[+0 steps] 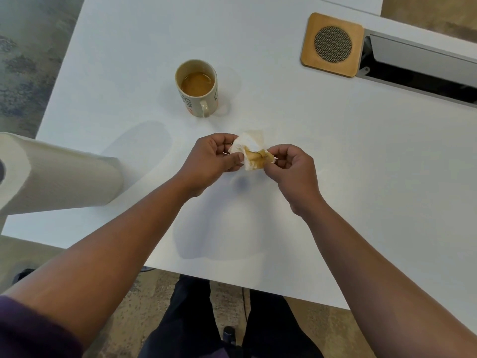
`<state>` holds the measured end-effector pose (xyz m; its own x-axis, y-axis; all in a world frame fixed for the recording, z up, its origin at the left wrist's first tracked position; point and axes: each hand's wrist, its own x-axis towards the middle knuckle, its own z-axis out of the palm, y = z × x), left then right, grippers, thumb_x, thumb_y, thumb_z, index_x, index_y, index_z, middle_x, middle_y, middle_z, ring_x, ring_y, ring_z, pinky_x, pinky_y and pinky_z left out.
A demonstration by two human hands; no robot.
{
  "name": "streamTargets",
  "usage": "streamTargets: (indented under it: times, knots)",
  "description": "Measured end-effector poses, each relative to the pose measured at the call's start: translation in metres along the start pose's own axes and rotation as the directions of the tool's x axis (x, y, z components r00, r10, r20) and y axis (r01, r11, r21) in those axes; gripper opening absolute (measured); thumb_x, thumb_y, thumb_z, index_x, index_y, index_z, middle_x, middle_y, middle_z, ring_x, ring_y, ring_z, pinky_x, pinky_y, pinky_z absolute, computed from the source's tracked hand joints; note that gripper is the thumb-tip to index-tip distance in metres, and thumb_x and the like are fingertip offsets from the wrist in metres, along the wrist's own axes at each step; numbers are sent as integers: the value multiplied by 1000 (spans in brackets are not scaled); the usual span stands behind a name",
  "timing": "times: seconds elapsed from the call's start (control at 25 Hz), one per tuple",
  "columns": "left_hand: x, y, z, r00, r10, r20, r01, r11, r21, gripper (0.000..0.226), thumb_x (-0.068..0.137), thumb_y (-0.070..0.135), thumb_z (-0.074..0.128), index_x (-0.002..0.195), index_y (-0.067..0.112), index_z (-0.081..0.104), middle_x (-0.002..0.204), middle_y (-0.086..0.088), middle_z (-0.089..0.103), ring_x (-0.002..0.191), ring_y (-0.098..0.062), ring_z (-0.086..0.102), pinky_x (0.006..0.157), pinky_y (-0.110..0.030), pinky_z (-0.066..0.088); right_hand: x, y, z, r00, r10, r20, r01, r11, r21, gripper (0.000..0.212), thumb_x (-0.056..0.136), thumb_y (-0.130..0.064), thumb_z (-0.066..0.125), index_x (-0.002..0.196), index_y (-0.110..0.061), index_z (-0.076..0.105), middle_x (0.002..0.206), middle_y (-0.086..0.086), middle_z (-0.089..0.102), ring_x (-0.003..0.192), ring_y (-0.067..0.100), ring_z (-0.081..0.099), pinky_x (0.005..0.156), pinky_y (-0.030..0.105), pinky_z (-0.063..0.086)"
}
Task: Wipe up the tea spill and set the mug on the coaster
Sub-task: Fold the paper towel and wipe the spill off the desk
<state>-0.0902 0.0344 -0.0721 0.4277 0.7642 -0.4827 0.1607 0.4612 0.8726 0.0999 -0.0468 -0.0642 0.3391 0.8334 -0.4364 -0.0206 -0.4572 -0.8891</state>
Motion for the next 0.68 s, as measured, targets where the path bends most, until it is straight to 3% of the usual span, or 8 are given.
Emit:
streamTargets:
  times: [0.12, 0.2, 0.28, 0.4, 0.52, 0.6, 0.68]
  knots:
    - [-1, -1, 4, 1000, -16, -27, 14, 999, -48, 35, 93, -1, 70, 127, 2, 65, 102, -7, 78, 89, -18, 74, 80, -31, 59, -5, 2, -1, 994, 81, 76, -102, 940, 325, 17, 88, -8, 73, 105, -10, 74, 94, 2, 76, 86, 13, 66, 85, 26, 52]
    - [-3, -2, 8, 999, -21, -39, 18, 998, -60, 34, 93, 1, 71, 127, 2, 65, 106, -12, 77, 95, -25, 75, 86, -38, 60, -8, 2, 0, 994, 68, 85, -96, 918, 384, 15, 91, -7, 72, 105, -9, 74, 95, 3, 76, 88, 14, 67, 84, 24, 53]
    - [-4, -2, 12, 998, -16, -55, 12, 998, -66, 33, 93, 1, 71, 126, 2, 66, 112, -16, 76, 102, -32, 75, 92, -45, 60, -10, 1, 2, 1000, -5, 29, -3, 961, 277, 11, 88, -10, 75, 99, -12, 75, 91, 2, 76, 82, 13, 67, 78, 24, 53]
    - [-6, -5, 17, 996, -12, -86, 6, 997, -78, 30, 92, -1, 72, 122, 3, 67, 112, -18, 75, 105, -36, 73, 95, -48, 59, -11, -2, 2, 972, -224, -70, 221, 974, -51, 7, 86, -13, 77, 92, -14, 74, 84, -1, 75, 75, 10, 67, 70, 24, 55]
    - [-10, -6, 24, 995, -19, -99, 7, 992, -125, 25, 90, -3, 72, 113, 6, 70, 109, -23, 73, 102, -36, 74, 93, -45, 60, -11, -2, 5, 865, -502, -22, 448, 790, -419, 3, 87, -9, 73, 90, -9, 73, 83, 3, 70, 73, 16, 64, 66, 34, 55]
    - [-11, -5, 27, 995, -22, -93, 6, 986, -168, 22, 90, -2, 73, 109, 9, 71, 102, -17, 75, 94, -26, 74, 87, -38, 61, -12, -2, 9, 821, -571, 21, 510, 715, -479, 5, 88, -4, 70, 92, -5, 74, 86, 6, 69, 77, 21, 65, 68, 38, 55]
    - [-11, -5, 27, 995, -31, -92, 10, 976, -217, 22, 90, -3, 72, 108, 9, 70, 102, -16, 73, 94, -24, 72, 89, -39, 60, -17, -1, 13, 841, -540, 25, 505, 768, -393, 9, 89, -4, 69, 95, -6, 75, 92, 5, 69, 83, 17, 66, 72, 31, 56]
